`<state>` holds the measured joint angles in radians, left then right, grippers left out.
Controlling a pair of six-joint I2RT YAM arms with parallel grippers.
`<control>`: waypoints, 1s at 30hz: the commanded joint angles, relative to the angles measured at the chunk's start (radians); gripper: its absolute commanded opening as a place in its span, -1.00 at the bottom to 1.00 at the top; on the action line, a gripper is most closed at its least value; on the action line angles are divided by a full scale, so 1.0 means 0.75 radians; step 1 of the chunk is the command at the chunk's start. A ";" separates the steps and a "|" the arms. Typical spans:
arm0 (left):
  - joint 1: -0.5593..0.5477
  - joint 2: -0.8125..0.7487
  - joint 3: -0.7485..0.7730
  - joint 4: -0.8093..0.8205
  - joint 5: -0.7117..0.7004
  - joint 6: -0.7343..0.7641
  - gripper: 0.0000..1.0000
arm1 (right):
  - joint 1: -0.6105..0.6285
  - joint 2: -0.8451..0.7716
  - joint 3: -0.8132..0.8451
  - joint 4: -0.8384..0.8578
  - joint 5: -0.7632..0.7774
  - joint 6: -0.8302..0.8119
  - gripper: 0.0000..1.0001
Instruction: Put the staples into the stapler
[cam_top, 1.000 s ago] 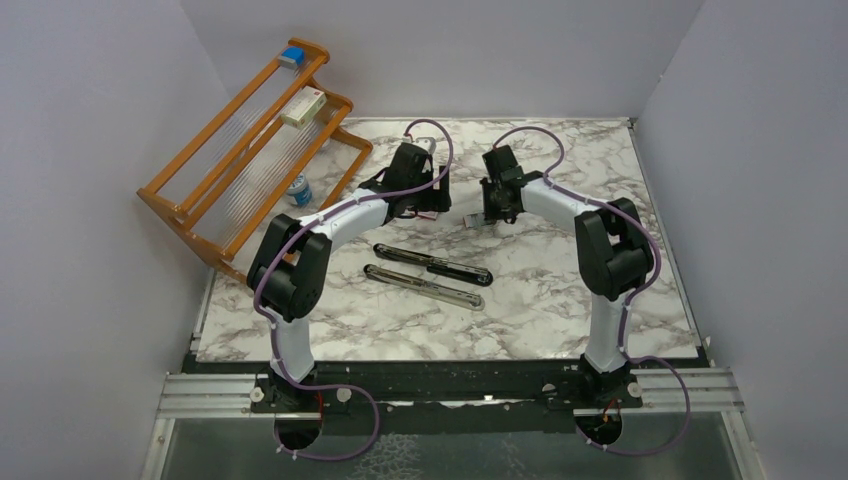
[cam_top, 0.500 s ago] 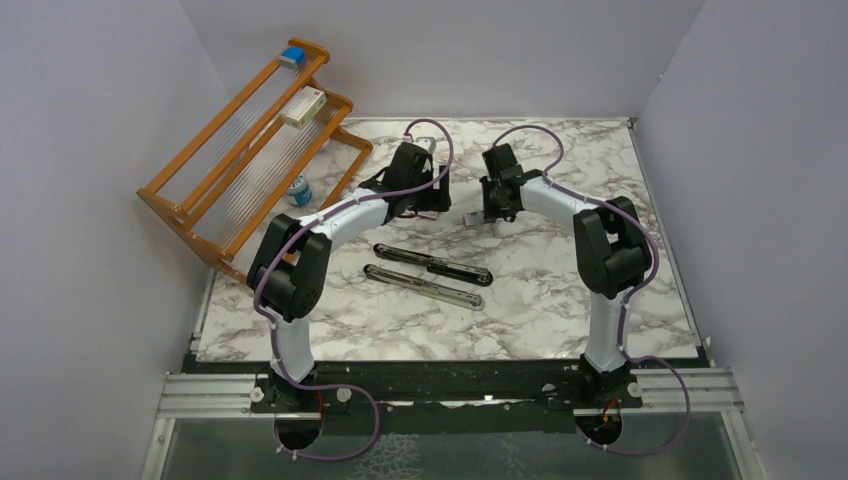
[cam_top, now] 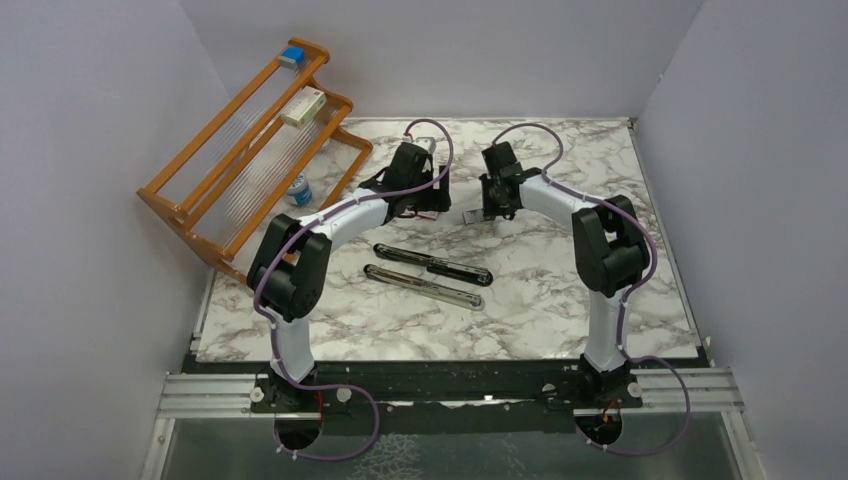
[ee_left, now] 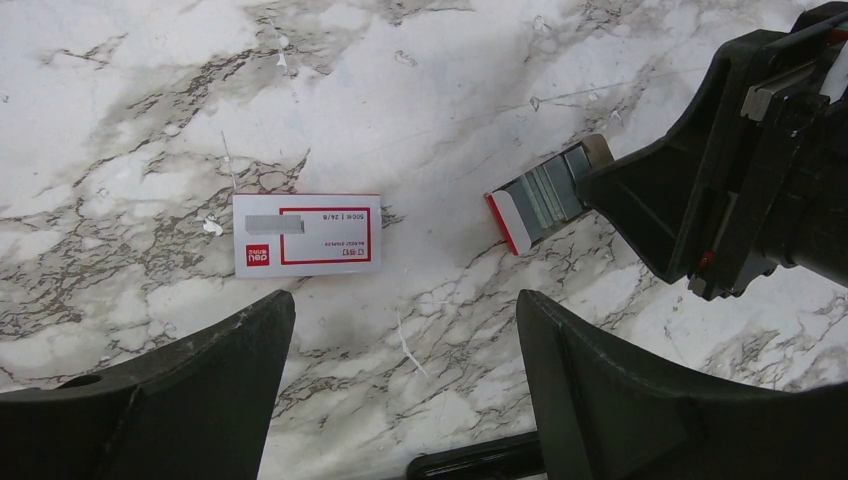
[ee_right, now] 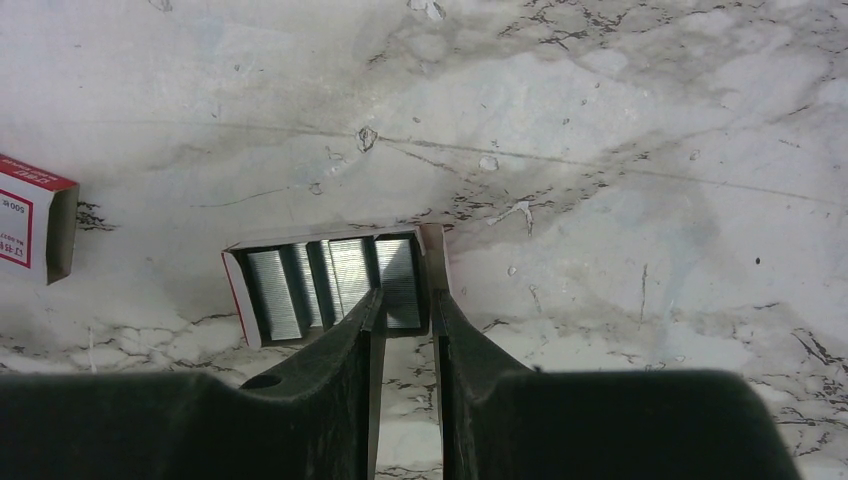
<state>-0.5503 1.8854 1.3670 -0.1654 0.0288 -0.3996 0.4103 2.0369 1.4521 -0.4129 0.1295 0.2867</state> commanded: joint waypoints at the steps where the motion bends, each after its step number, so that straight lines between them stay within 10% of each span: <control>1: -0.007 -0.009 0.049 0.003 -0.026 0.011 0.68 | -0.013 -0.048 0.015 0.026 0.002 0.020 -0.48; 30: -0.009 -0.002 0.055 -0.004 -0.024 0.015 0.68 | -0.030 -0.025 0.030 0.072 -0.083 0.028 -0.44</control>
<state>-0.5522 1.8854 1.3670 -0.1658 0.0288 -0.3992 0.3923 2.0197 1.4528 -0.3832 0.0875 0.3130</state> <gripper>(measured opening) 0.843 0.278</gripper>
